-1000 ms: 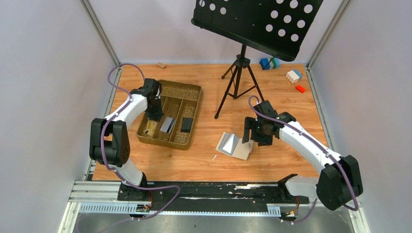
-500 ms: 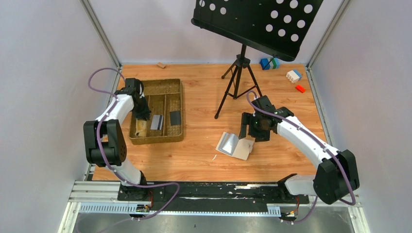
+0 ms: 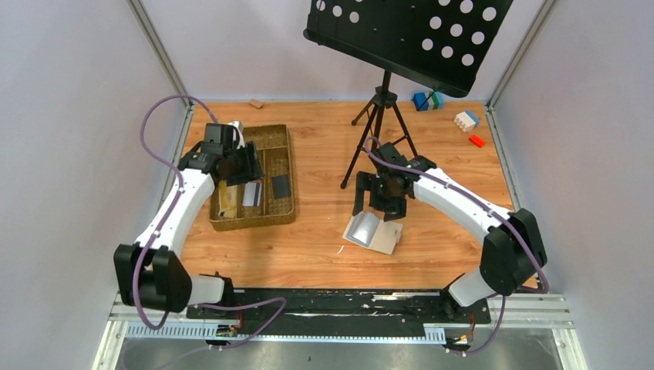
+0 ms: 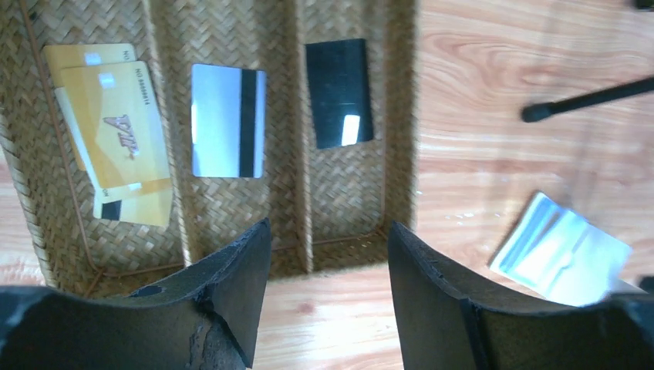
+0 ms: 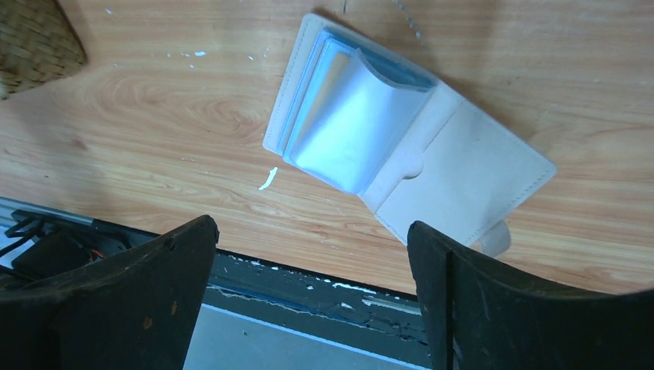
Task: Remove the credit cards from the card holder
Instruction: Remove the credit card from the card holder.
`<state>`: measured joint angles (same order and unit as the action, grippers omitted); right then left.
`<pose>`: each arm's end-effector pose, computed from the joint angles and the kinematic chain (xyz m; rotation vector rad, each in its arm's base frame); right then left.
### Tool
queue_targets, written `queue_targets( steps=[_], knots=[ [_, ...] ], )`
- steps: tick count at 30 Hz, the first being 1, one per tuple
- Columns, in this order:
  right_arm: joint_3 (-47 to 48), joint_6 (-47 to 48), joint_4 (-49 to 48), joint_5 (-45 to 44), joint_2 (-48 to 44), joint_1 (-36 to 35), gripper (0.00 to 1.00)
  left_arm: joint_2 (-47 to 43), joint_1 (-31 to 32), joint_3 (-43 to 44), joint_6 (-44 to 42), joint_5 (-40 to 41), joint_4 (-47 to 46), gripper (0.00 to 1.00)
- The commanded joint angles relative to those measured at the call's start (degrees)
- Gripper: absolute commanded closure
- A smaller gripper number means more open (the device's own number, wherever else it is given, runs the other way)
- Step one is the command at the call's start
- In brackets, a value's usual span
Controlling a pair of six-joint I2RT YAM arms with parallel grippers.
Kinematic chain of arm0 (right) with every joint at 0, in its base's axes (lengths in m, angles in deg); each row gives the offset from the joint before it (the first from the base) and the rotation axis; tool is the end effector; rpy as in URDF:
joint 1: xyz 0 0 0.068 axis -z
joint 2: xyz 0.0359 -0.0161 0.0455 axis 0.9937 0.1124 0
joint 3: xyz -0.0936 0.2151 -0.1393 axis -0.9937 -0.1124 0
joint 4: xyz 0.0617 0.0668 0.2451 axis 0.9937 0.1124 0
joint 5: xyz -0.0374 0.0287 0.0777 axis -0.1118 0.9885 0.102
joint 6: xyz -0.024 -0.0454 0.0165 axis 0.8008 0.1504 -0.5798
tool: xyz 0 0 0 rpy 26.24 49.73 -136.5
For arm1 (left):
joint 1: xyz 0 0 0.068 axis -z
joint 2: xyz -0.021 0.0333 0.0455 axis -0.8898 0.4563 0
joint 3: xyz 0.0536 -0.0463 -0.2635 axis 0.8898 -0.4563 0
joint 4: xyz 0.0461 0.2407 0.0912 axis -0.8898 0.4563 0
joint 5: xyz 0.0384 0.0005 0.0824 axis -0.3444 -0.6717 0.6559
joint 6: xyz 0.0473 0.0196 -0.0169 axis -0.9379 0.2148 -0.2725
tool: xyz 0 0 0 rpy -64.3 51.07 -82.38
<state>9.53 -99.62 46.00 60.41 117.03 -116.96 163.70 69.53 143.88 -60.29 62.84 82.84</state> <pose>0.2384 0.1617 0.2572 0.0710 2.8770 0.4276 0.2768 -0.0362 0.2891 -0.3116 2.5141 -0.3399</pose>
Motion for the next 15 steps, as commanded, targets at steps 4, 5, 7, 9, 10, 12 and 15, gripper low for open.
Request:
queue_targets(
  steps=[4, 5, 7, 9, 10, 12, 15],
  knots=[
    [-5.2, -4.8, -0.3, 0.2, 1.3, -1.2, 0.12, -9.0, 8.2, -3.5, 3.5, -8.0, -2.8, 0.37],
    [-6.6, -4.9, -1.1, 0.3, 0.3, -1.1, 0.15, -9.3, 10.4, -4.3, 4.4, -8.7, -3.9, 0.38],
    [-11.0, -5.1, -3.4, 0.9, -1.8, -0.4, 0.18, -9.1, 15.4, -6.1, 6.5, -9.7, -6.4, 0.39],
    [-15.0, -5.1, -6.7, 2.5, -4.0, 0.6, 0.21, -8.1, 20.2, -7.8, 8.4, -10.4, -9.8, 0.40],
    [-16.6, -5.2, -8.0, 3.2, -4.8, 1.2, 0.23, -7.2, 22.4, -8.2, 9.3, -10.2, -10.9, 0.40],
    [-18.7, -5.4, -8.9, 2.9, -5.9, 2.2, 0.30, -4.7, 26.7, -8.2, 10.5, -9.7, -12.1, 0.41],
    [-21.7, -5.1, -10.2, 2.5, -7.4, 3.0, 0.45, -0.4, 31.5, -6.2, 12.4, -9.7, -13.3, 0.42]
  ],
)
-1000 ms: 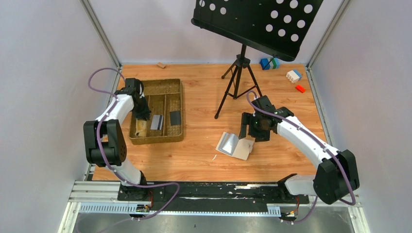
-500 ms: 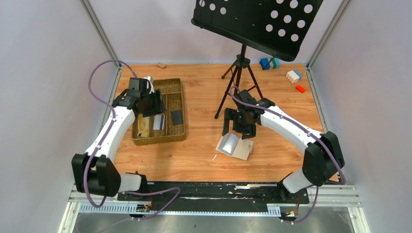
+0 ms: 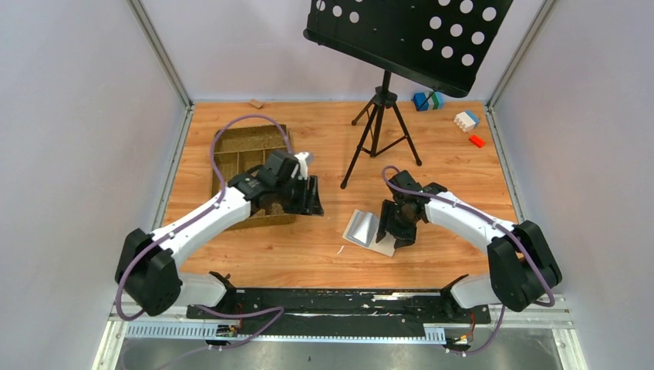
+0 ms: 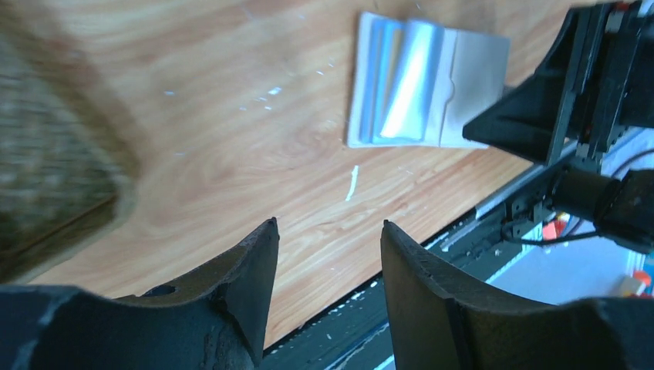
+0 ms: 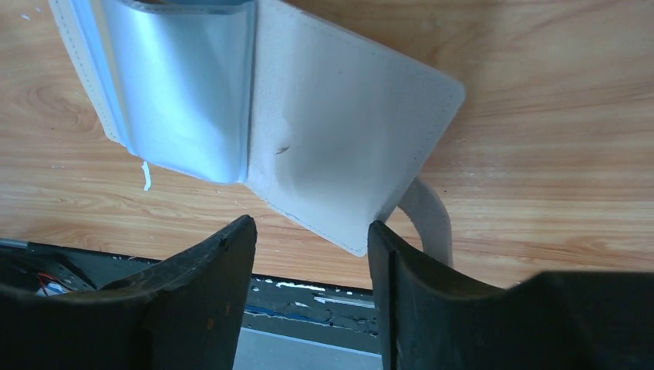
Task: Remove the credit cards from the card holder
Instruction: Remove the credit card from the card holder.
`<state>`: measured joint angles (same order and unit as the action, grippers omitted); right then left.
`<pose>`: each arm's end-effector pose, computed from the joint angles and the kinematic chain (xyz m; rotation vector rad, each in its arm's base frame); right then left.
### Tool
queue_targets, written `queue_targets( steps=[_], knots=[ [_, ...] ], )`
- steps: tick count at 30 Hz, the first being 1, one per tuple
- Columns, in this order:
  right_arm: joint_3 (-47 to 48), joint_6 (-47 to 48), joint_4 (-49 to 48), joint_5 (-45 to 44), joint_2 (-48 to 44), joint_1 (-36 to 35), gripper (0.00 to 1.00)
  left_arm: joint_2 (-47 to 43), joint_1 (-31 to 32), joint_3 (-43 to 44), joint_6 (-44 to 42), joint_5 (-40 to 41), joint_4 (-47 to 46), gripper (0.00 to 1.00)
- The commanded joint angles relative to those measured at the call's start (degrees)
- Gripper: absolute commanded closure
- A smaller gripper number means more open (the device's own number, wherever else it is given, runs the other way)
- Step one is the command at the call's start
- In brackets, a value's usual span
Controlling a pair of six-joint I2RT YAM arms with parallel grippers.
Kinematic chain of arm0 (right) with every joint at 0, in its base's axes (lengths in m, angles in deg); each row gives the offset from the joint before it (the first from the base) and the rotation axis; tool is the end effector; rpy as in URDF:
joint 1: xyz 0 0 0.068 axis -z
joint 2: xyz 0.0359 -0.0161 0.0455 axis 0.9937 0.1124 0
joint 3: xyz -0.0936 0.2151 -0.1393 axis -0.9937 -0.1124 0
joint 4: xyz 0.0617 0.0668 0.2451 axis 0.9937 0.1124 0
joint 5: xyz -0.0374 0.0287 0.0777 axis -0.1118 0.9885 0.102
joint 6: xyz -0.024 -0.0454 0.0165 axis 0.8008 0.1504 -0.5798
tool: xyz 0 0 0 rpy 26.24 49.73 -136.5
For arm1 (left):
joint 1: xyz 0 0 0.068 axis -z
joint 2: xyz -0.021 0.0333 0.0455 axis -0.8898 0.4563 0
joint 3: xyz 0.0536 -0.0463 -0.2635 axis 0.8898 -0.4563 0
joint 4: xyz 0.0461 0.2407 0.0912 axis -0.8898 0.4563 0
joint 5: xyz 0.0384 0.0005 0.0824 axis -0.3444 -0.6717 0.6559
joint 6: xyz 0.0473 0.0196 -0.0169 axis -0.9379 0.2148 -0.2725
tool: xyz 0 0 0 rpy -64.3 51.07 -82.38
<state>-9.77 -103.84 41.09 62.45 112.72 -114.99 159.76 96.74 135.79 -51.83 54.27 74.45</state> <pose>0.1995 0.1277 0.1853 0.2498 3.0483 0.3423 0.2167 -0.1564 0.2720 0.1805 2.5615 -0.7870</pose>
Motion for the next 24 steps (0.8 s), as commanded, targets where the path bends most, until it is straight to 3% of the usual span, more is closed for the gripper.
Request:
queue_targets(
  steps=[1, 5, 13, 22, 24],
  knots=[
    [-3.1, -0.7, -5.9, 0.3, -3.6, 1.3, 0.49, 4.8, 5.1, 2.4, 4.3, -2.0, -5.8, 0.42],
    [-5.0, 0.2, -7.8, -0.4, -3.5, 2.2, 0.58, 10.7, 6.3, 2.7, 6.5, -5.8, -10.2, 0.44],
    [-4.5, 2.1, -8.9, -1.7, 1.5, 2.5, 0.64, 22.3, 6.3, 7.3, 5.7, -9.6, -12.2, 0.44],
    [-5.9, 2.8, -9.5, -2.4, 4.6, 2.6, 0.97, 30.4, 6.3, 10.7, 6.0, -13.1, -13.1, 0.46],
    [-5.8, 2.9, -9.6, -2.4, 5.4, 2.6, 1.00, 31.5, 6.4, 10.8, 6.2, -13.6, -13.0, 0.46]
  ],
)
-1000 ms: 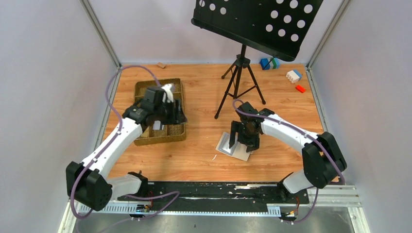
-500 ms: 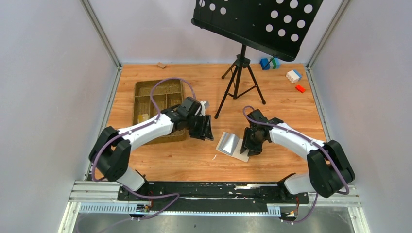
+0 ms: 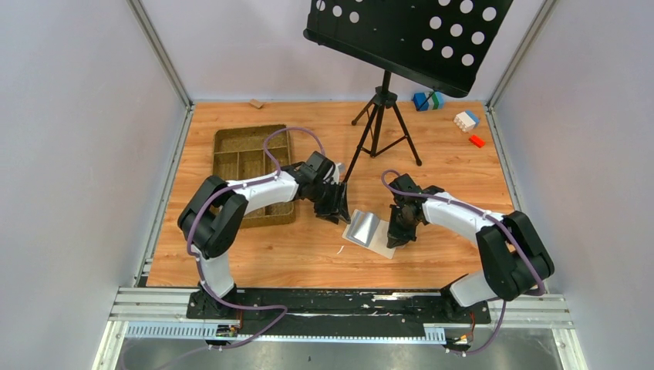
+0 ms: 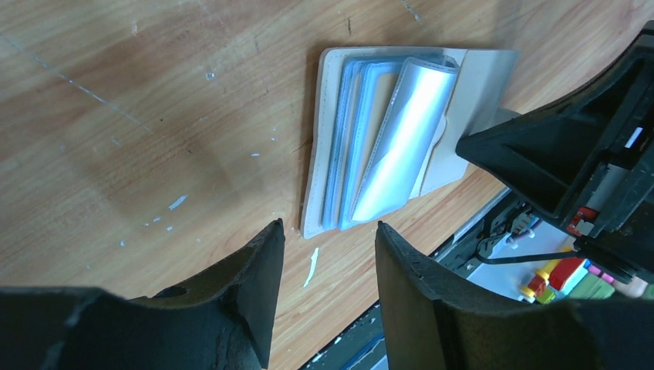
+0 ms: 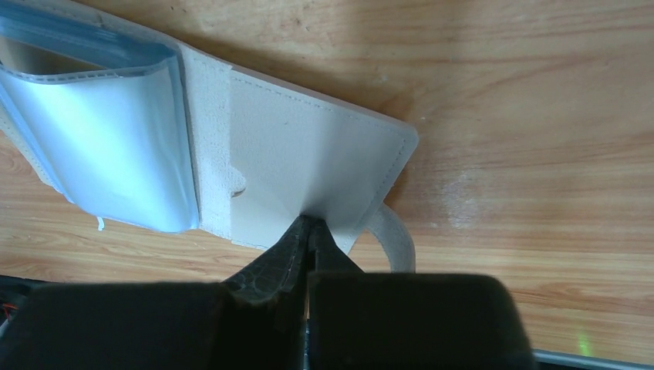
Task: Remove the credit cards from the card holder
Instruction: Remove the credit card from the card holder.
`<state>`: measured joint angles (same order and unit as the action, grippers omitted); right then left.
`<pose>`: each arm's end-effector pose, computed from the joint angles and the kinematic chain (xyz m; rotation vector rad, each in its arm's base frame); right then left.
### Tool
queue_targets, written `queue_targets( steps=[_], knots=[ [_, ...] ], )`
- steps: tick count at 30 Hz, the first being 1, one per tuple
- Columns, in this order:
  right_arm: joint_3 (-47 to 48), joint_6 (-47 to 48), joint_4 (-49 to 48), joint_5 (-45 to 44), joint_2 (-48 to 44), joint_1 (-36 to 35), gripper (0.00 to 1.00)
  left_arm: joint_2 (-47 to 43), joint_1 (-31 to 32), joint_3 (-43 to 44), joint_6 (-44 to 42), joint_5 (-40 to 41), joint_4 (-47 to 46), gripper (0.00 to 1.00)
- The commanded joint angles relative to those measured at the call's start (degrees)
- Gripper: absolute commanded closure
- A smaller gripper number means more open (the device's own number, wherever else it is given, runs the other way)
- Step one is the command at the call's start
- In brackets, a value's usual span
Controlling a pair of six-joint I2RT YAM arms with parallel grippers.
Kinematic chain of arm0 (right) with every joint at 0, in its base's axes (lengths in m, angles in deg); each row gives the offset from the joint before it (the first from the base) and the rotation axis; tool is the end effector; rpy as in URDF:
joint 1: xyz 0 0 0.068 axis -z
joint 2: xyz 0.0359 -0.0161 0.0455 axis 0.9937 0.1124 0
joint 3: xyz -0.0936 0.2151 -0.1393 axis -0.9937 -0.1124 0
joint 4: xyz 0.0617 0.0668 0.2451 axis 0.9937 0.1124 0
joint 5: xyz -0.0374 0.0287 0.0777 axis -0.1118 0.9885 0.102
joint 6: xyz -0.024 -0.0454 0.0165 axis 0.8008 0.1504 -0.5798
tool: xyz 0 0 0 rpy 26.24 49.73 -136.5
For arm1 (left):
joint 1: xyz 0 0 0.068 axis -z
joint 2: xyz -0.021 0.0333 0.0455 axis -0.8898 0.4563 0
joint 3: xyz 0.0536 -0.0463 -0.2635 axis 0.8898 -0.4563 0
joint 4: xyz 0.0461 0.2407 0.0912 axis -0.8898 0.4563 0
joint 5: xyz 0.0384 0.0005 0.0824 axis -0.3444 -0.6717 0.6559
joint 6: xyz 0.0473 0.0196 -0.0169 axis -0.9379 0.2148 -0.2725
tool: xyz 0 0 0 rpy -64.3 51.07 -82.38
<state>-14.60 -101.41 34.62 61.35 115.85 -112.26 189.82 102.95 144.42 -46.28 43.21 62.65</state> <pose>0.2038 0.1165 0.1543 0.2635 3.0533 0.2912 0.2701 -0.2476 0.1759 0.2595 2.8196 -0.9901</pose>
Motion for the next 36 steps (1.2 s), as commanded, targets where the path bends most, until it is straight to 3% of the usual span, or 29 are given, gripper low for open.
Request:
queue_targets(
  steps=[1, 7, 11, 18, 24, 32, 36],
  knots=[
    [-0.9, 0.6, -3.0, -1.3, 2.5, -0.1, 1.00, 2.0, 0.2, 2.3, 0.6, -2.7, -1.2, 0.46],
    [-0.2, 1.4, -2.5, -1.3, 2.9, -0.1, 1.00, 6.7, 1.4, 4.5, -0.2, -5.1, -0.5, 0.41],
    [-0.3, 1.6, -2.6, -1.0, 2.7, -0.1, 1.00, 9.9, 2.5, 5.4, 0.9, -9.9, -2.4, 0.44],
    [-1.6, 1.7, -4.7, 1.6, 2.1, -0.1, 1.00, 6.5, 2.5, 1.6, 8.5, -16.0, -13.6, 0.51],
    [-1.3, 1.5, -4.9, 2.0, 2.7, -0.1, 1.00, 3.1, 2.5, -2.8, 16.4, -20.2, -28.3, 0.65],
    [-1.3, 1.9, -4.7, 1.9, 2.3, -0.1, 1.00, 0.8, 2.6, -2.6, 15.1, -19.7, -26.7, 0.61],
    [-1.3, 2.0, -5.1, 2.2, 1.9, -0.1, 1.00, 0.8, 2.5, -2.5, 13.3, -18.5, -23.4, 0.64]
  ],
)
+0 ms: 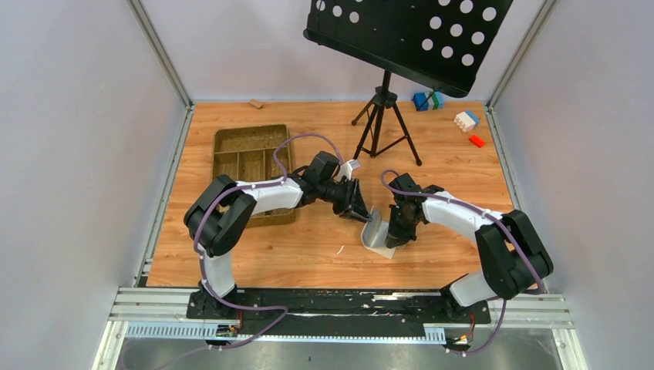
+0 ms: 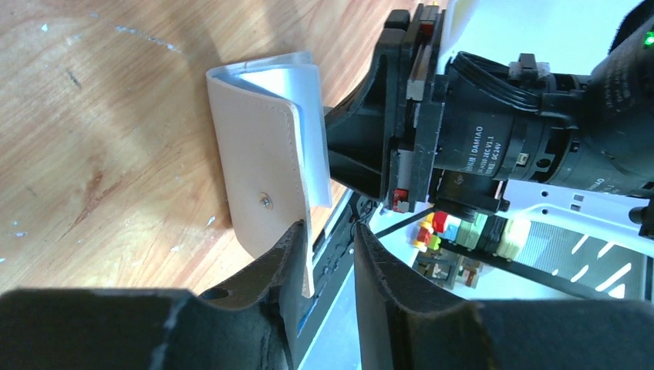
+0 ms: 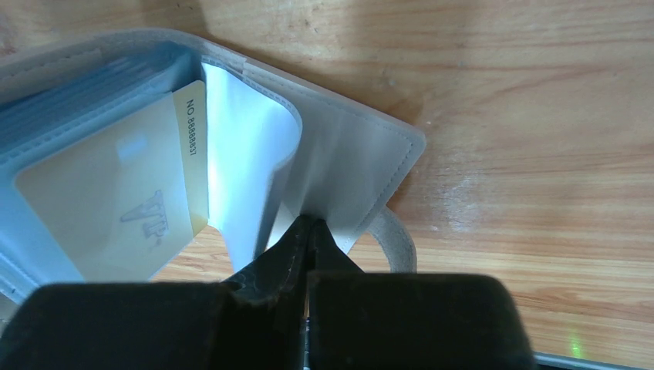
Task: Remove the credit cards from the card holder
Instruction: Remove the credit card from the card holder.
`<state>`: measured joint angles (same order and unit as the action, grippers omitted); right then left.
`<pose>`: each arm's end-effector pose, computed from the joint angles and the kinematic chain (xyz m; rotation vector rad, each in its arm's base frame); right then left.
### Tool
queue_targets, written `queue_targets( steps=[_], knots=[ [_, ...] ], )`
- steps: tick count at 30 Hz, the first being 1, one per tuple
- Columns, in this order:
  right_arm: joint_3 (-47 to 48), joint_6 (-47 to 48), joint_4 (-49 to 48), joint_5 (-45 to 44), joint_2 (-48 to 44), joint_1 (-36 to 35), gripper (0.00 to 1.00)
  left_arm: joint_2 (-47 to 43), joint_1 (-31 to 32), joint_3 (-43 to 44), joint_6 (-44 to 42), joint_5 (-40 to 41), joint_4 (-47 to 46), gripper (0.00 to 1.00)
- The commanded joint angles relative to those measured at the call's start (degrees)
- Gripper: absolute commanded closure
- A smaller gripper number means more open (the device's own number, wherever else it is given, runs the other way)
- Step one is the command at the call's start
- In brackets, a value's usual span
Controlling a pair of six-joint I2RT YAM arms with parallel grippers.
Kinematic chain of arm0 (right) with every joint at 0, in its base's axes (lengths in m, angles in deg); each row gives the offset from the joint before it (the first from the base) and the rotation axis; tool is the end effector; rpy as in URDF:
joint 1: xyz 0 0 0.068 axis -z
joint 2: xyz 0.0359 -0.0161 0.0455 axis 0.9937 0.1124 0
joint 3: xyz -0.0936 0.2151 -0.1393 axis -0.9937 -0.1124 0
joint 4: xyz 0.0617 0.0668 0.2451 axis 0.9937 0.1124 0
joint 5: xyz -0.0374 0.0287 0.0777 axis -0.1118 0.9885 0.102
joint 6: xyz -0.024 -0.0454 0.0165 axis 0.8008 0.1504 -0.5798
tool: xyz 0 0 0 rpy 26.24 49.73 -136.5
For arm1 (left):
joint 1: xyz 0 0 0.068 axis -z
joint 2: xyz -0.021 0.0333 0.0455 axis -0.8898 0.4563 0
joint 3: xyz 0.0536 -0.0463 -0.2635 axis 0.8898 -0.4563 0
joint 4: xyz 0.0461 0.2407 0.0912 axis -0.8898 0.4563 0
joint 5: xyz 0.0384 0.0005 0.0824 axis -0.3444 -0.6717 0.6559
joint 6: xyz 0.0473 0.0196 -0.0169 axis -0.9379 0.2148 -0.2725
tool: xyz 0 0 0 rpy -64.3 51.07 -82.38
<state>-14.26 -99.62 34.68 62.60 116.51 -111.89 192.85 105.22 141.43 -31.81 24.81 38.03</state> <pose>0.2057 0.1166 0.1534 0.2246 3.0682 0.3132 0.2705 -0.2802 0.1751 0.2839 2.6448 -1.6038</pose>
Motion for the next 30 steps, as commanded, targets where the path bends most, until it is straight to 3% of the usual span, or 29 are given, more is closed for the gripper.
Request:
queue_targets(
  steps=[1, 8, 16, 22, 24, 27, 30],
  knots=[
    [-1.7, 0.2, -5.3, 1.1, 1.2, -0.5, 1.00, -2.0, 0.3, 0.6, -1.3, 0.2, 1.9, 0.66],
    [-1.8, 0.4, -5.5, 1.3, 0.0, -0.5, 1.00, -0.5, 0.4, 1.8, -3.0, 1.4, 7.0, 0.64],
    [-1.8, 0.7, -5.7, 1.7, -0.7, -0.5, 1.00, 1.1, 1.3, 3.9, -5.3, 2.1, 10.2, 0.72],
    [-1.3, 1.2, -6.2, 2.8, -1.2, -0.5, 1.00, 2.3, 1.6, 4.6, -9.9, 3.6, 15.8, 0.53],
    [-1.1, 1.1, -6.1, 2.7, -1.7, -0.5, 1.00, 2.9, 2.1, 4.7, -10.2, 3.7, 15.8, 0.52],
    [-0.9, 1.1, -5.8, 2.6, -2.4, -0.5, 1.00, 3.8, 2.4, 5.4, -11.1, 4.3, 16.5, 0.69],
    [-0.2, 1.3, -4.1, 1.8, -3.7, -0.5, 1.00, 3.2, 2.4, 5.4, -12.9, 7.2, 18.4, 0.78]
  ],
)
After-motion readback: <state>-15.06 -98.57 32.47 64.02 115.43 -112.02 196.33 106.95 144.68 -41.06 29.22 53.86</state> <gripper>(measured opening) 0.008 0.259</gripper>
